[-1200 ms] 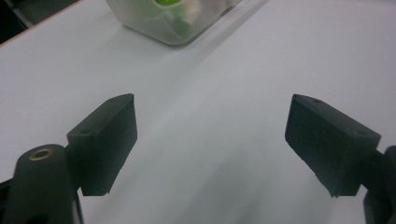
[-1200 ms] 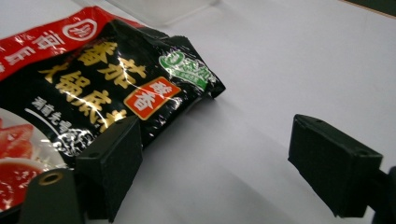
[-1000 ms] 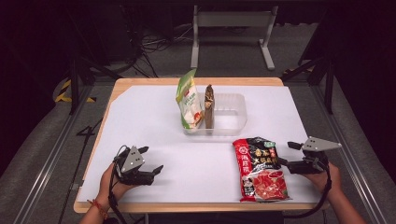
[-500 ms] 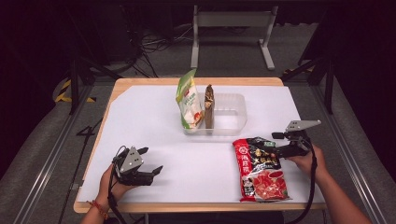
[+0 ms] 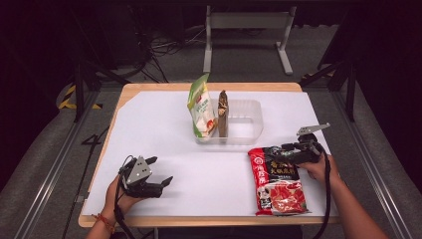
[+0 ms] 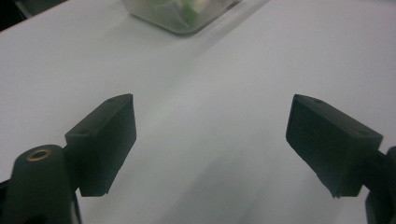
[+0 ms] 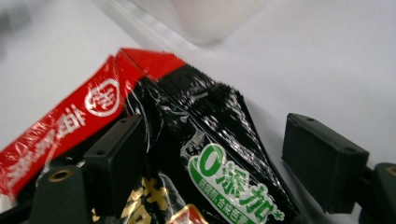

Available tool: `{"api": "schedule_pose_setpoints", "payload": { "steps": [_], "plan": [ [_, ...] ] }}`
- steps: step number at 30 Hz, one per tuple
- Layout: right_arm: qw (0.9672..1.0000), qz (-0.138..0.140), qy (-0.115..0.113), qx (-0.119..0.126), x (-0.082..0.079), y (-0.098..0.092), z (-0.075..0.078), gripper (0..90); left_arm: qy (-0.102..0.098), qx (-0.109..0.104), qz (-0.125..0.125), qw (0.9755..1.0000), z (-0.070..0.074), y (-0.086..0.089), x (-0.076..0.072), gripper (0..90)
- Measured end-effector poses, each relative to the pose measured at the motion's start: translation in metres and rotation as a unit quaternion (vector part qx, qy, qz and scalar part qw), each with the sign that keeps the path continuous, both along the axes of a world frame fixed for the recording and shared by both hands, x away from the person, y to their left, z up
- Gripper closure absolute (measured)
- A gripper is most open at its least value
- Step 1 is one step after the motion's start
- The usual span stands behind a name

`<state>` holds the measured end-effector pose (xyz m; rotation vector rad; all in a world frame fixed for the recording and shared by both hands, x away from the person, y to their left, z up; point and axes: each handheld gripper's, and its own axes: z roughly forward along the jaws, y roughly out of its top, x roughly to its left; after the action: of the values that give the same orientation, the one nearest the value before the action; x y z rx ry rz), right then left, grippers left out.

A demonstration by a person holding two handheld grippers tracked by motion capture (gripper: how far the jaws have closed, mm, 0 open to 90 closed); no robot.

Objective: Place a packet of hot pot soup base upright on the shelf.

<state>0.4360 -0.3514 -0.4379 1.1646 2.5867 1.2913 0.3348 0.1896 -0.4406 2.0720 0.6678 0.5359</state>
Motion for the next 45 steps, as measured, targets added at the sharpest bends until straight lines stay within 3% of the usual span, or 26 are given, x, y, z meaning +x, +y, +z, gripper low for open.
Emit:
{"api": "schedule_pose_setpoints", "payload": {
  "steps": [3, 9, 15, 24, 29, 36, 45],
  "plan": [
    [1.0000, 0.003, -0.002, -0.001, -0.001, 0.001, 0.000, 23.1, 0.003, 0.001, -0.002, 1.0000, -0.001, 0.000, 0.001, 16.8],
    [0.9997, 0.020, -0.008, -0.007, -0.003, 0.003, 0.000, 40.5, 0.006, 0.007, -0.006, 0.9999, -0.003, -0.003, 0.001, 16.8],
    [0.9996, 0.012, 0.004, 0.025, -0.002, -0.003, -0.001, 60.0, 0.011, 0.012, -0.007, 0.9998, -0.005, -0.004, 0.002, 16.8],
    [0.9993, 0.016, -0.004, 0.033, -0.004, -0.007, 0.001, 70.8, 0.012, 0.017, -0.009, 0.9997, -0.006, -0.005, 0.002, 16.8],
    [0.9989, 0.024, -0.012, 0.038, -0.007, -0.011, 0.002, 81.5, 0.014, 0.018, -0.009, 0.9997, -0.006, -0.005, 0.003, 16.8],
    [0.9987, 0.029, -0.031, 0.029, -0.013, -0.008, 0.009, 86.5, 0.016, 0.015, -0.008, 0.9997, -0.007, -0.005, 0.003, 16.8],
    [0.9976, 0.024, -0.047, 0.044, -0.019, -0.010, 0.015, 87.3, 0.017, 0.010, -0.006, 0.9998, -0.006, -0.003, 0.004, 16.8]
  ]
}}
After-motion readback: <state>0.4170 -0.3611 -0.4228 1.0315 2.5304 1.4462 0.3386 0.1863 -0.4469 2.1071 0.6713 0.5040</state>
